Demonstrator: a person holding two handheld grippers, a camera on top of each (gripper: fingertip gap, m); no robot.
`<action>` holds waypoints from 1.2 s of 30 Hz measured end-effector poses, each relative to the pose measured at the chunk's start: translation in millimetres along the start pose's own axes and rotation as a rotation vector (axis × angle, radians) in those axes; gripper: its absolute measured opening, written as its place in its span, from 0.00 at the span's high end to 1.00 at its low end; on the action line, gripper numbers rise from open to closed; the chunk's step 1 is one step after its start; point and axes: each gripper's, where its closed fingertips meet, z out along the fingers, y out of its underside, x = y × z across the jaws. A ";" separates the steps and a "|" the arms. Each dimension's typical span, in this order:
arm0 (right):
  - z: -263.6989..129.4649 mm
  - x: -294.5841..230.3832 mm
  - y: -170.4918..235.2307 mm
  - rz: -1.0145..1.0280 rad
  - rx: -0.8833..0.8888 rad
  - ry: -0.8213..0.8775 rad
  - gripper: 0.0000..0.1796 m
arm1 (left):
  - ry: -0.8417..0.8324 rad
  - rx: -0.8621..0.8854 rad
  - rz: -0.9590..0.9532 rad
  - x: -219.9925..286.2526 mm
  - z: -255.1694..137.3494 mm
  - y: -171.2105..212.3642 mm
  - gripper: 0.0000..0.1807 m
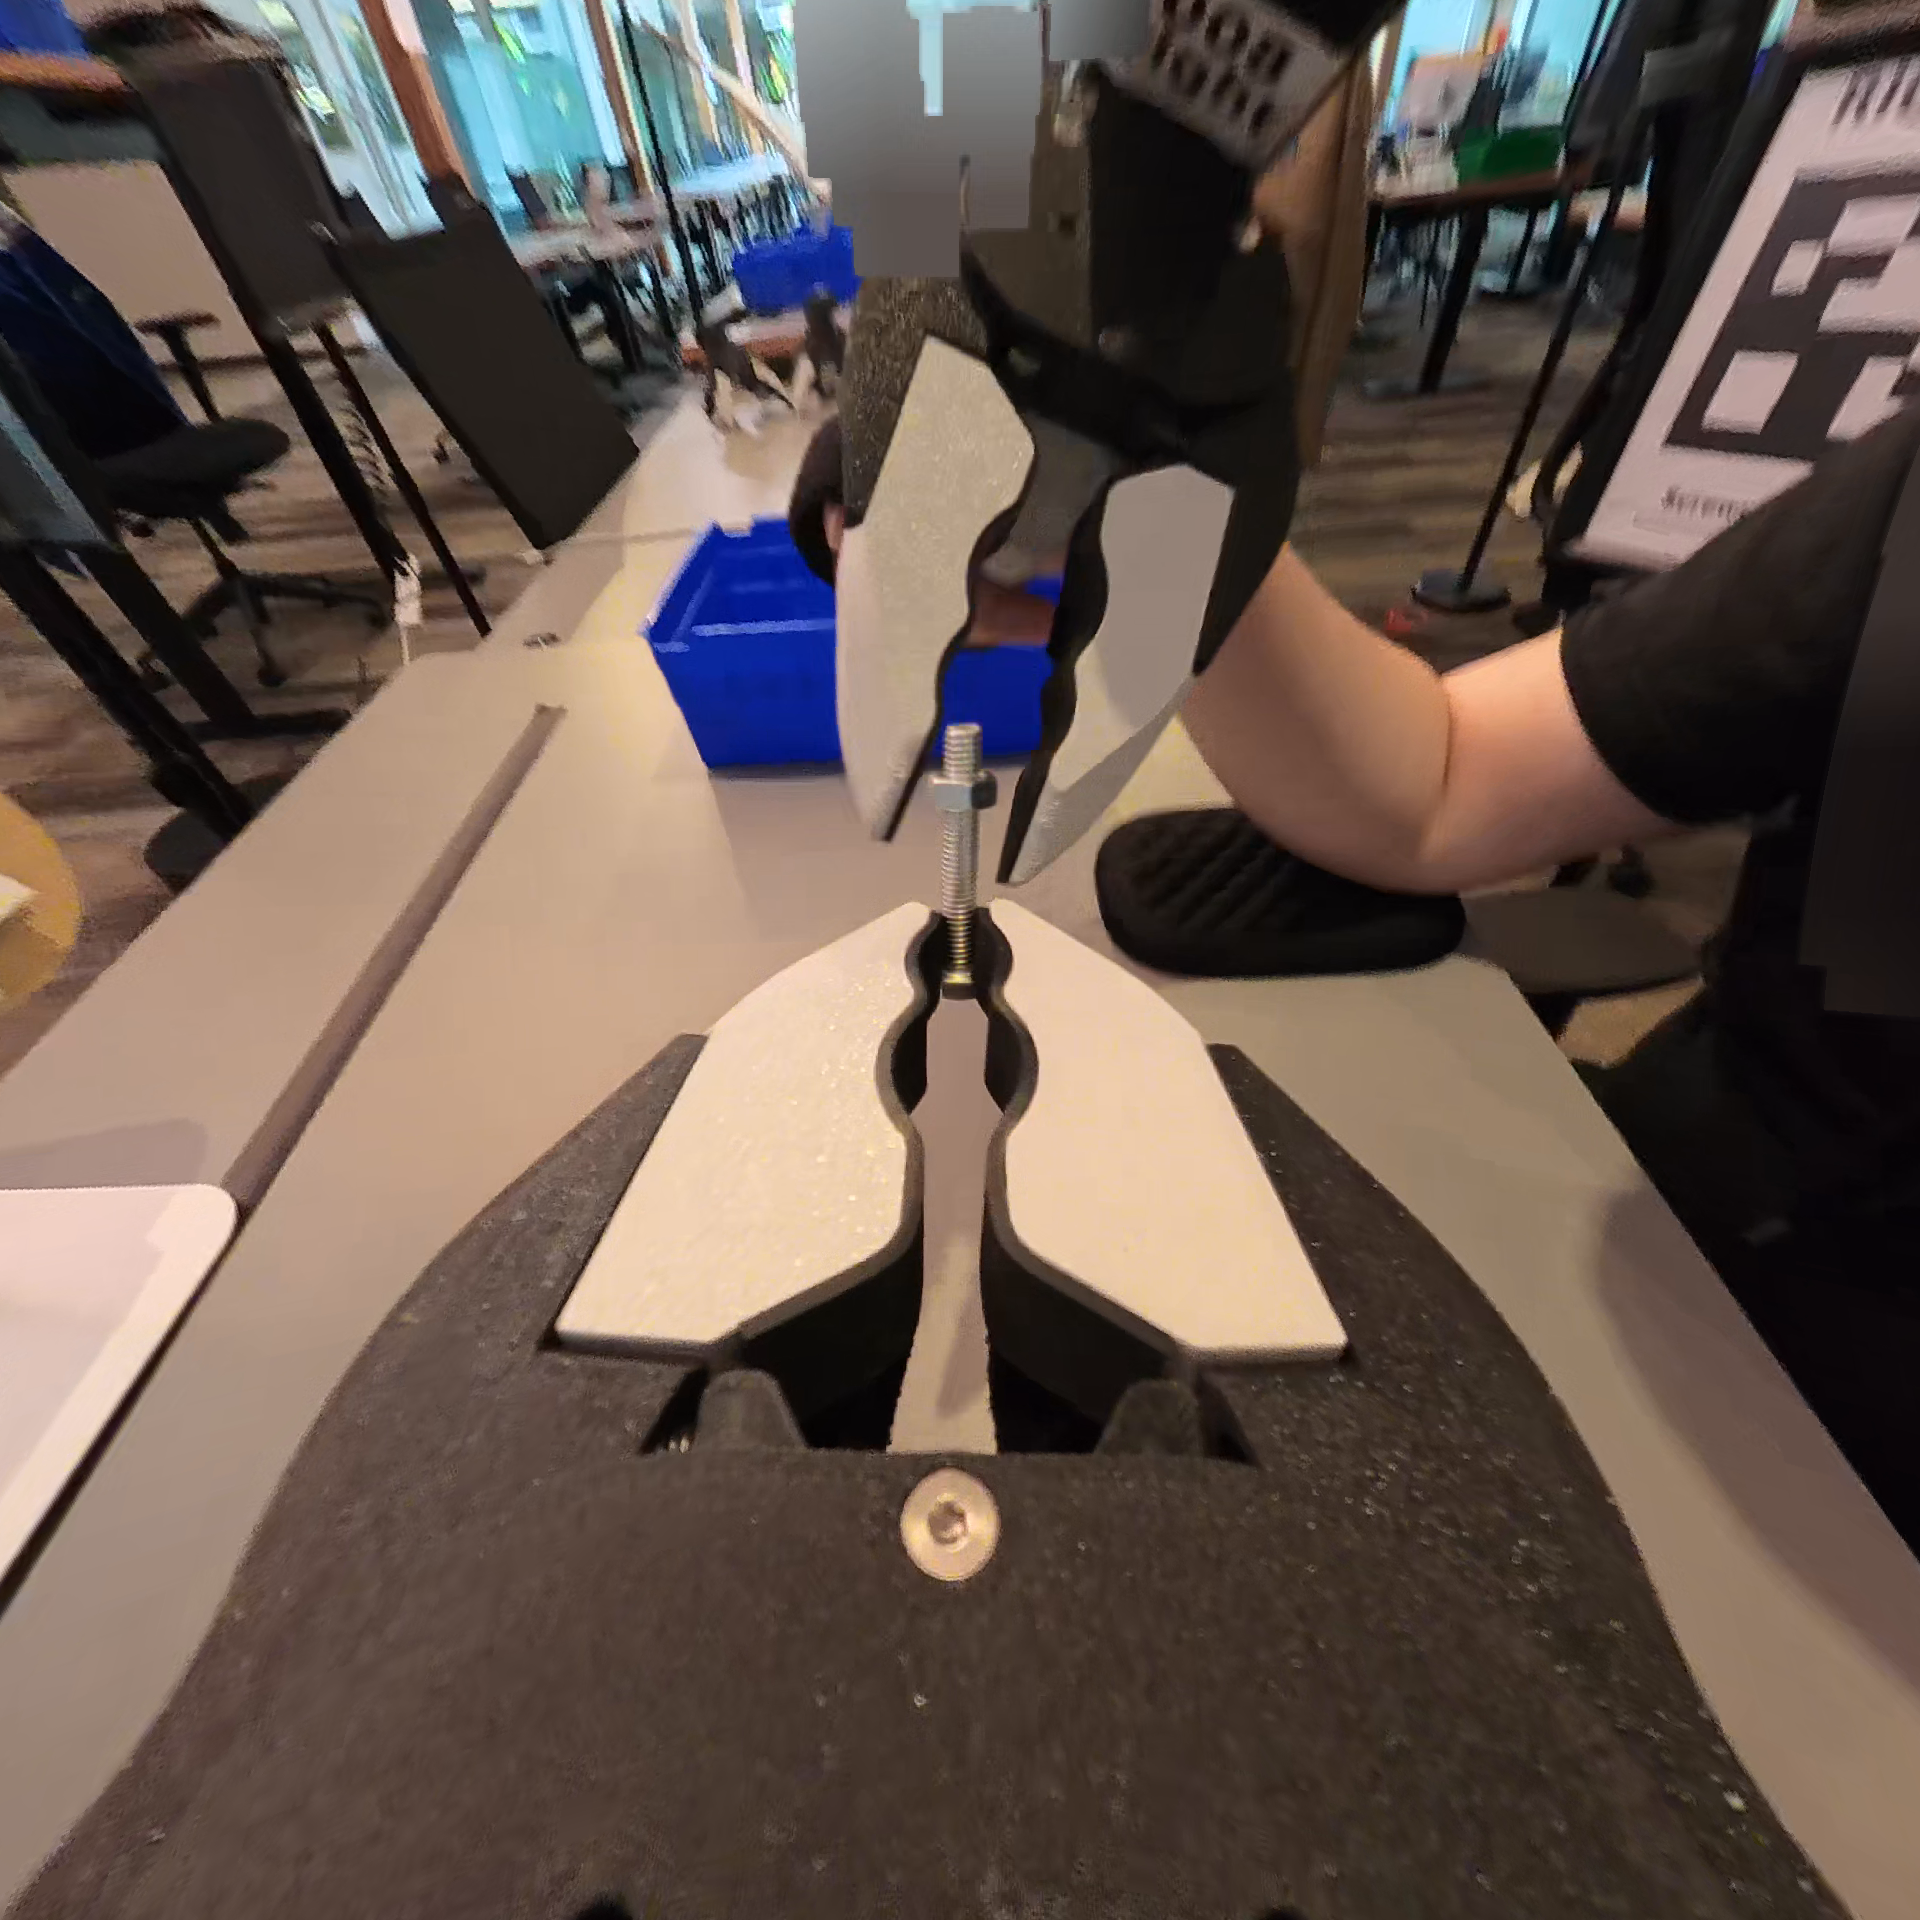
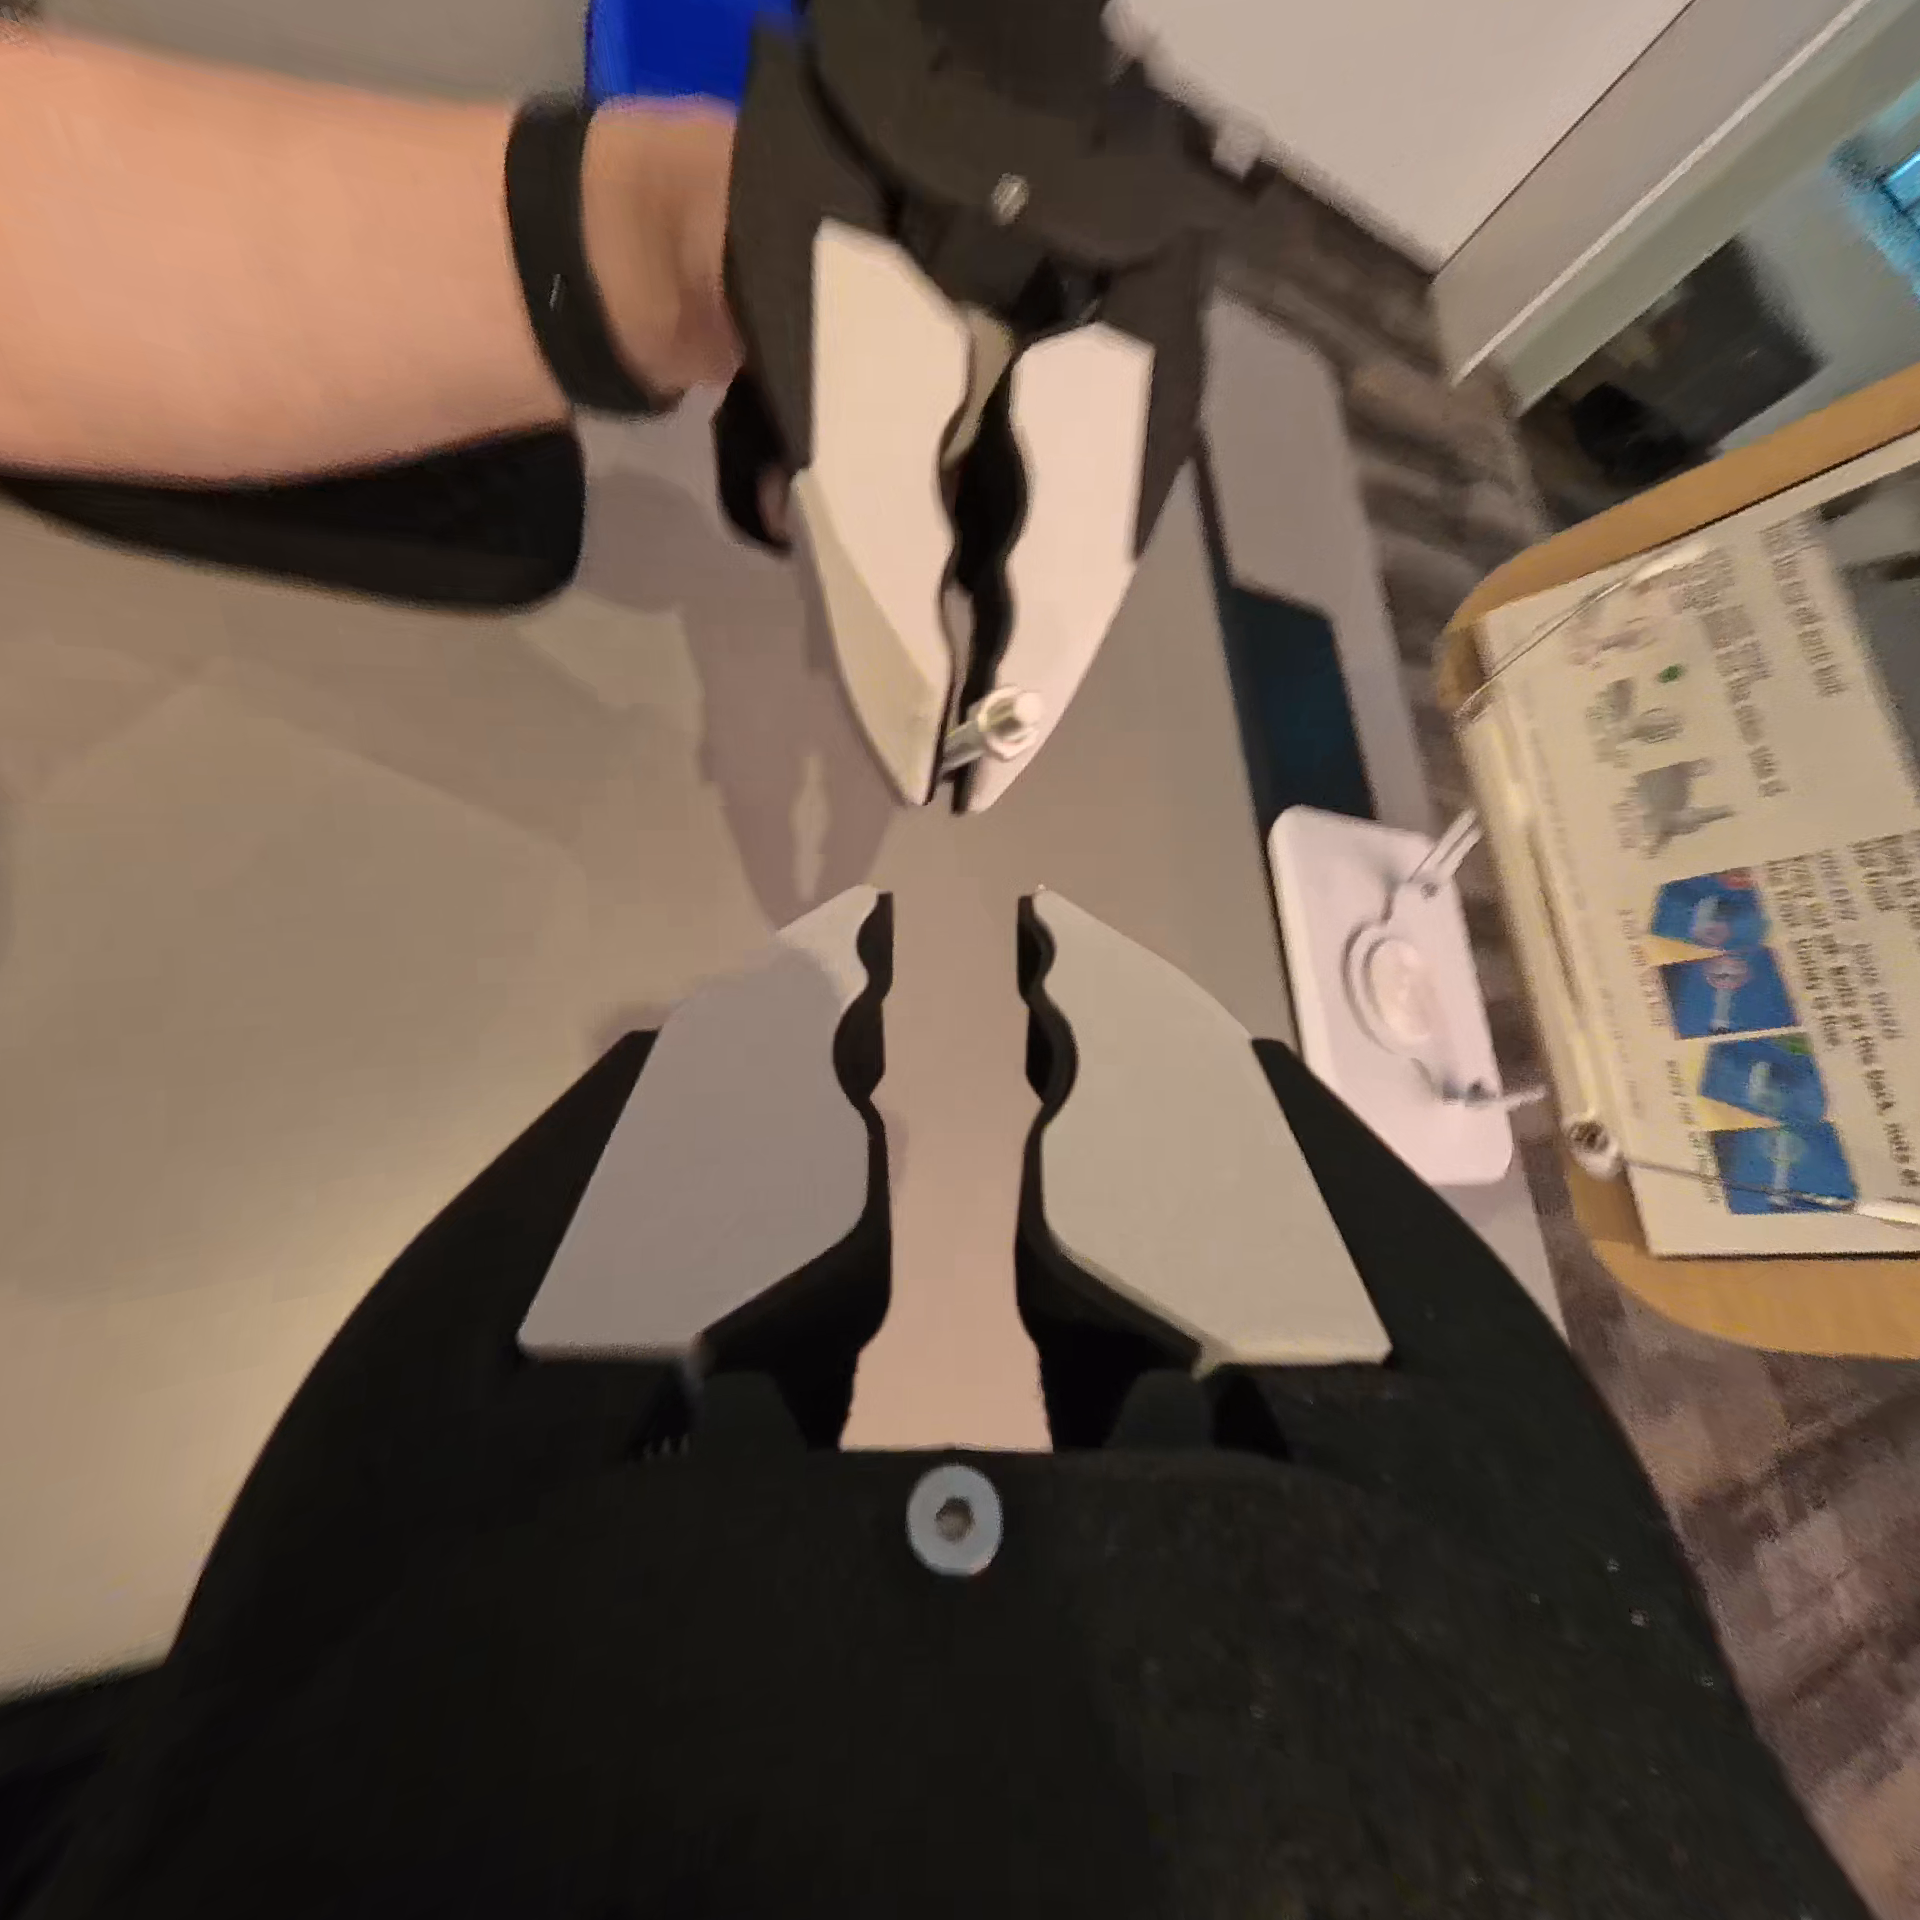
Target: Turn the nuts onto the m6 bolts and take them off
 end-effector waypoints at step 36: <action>8.4 41.9 -49.8 0.592 0.883 -0.256 0.97 | -0.092 0.233 -0.198 -28.2 -12.3 -28.4 0.90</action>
